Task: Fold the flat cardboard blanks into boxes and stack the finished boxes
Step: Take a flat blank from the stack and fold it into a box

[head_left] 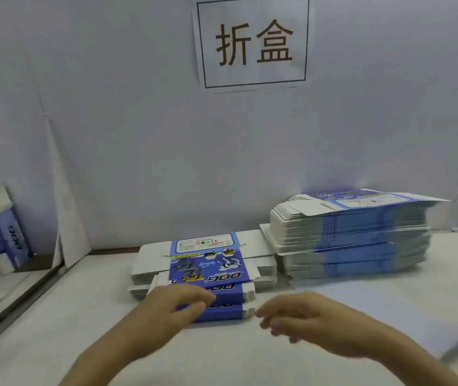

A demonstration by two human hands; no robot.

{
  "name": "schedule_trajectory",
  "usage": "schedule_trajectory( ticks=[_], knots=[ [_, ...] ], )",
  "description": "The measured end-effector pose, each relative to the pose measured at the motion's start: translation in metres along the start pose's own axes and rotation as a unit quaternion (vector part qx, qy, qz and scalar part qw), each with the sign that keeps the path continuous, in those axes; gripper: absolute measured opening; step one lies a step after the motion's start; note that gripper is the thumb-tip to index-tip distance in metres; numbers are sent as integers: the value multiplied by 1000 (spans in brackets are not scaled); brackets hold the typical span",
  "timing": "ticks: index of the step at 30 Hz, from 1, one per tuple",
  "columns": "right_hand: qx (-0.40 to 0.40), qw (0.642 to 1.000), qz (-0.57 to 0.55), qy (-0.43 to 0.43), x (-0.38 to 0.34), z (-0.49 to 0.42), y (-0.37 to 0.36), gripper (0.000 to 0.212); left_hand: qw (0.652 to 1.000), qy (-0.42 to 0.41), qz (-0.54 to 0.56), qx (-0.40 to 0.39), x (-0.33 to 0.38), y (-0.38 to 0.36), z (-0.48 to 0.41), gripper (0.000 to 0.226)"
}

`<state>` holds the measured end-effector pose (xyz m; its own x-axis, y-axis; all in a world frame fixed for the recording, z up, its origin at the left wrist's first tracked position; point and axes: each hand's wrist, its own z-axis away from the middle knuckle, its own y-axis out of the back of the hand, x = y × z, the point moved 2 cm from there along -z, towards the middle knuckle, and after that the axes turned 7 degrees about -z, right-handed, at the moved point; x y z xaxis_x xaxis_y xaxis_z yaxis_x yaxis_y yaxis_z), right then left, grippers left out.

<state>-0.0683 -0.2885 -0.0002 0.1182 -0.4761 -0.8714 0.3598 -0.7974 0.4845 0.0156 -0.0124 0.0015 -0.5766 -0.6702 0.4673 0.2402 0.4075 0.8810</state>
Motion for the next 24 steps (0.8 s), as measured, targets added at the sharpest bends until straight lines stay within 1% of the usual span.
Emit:
schedule_trajectory(
  ticks=[1, 2, 3, 4, 6, 8, 11, 14, 16, 20, 22, 23, 24],
  knots=[
    [48, 999, 14, -6, -14, -34, -12, 29, 999, 14, -20, 44, -4, 1, -17, 22],
    [121, 992, 30, -4, -19, -53, -12, 34, 995, 42, -51, 72, -8, 0, -32, 30],
    [159, 985, 58, 6, -19, -76, -16, 38, 990, 51, -97, 84, -14, -5, -49, 43],
    [189, 978, 88, 0, -18, -92, -21, 41, 986, 57, -141, 71, -16, -11, -62, 53],
    [222, 966, 132, -17, -5, -115, -24, 47, 985, 75, -156, 22, -26, -27, -77, 65],
    [221, 957, 183, -46, 8, -129, -28, 48, 982, 102, -157, -16, -40, -35, -81, 66],
    [198, 962, 168, -80, 20, -139, -35, 44, 980, 112, -161, -33, -47, -31, -81, 58],
    [195, 966, 155, -71, 21, -140, -38, 41, 966, 99, -232, -64, -46, -30, -76, 58],
    [195, 967, 150, -62, 23, -138, -39, 39, 963, 100, -238, -78, -46, -32, -71, 57],
    [195, 974, 106, -50, 22, -130, -38, 37, 976, 104, -182, -67, -53, -20, -59, 49],
    [197, 975, 94, -41, 22, -126, -38, 38, 977, 96, -181, -61, -53, -14, -54, 43],
    [205, 974, 92, -30, 20, -124, -36, 38, 977, 87, -192, -41, -51, -12, -52, 40],
    [218, 971, 94, -13, 18, -123, -35, 39, 976, 73, -206, 3, -48, -8, -52, 37]
  ],
)
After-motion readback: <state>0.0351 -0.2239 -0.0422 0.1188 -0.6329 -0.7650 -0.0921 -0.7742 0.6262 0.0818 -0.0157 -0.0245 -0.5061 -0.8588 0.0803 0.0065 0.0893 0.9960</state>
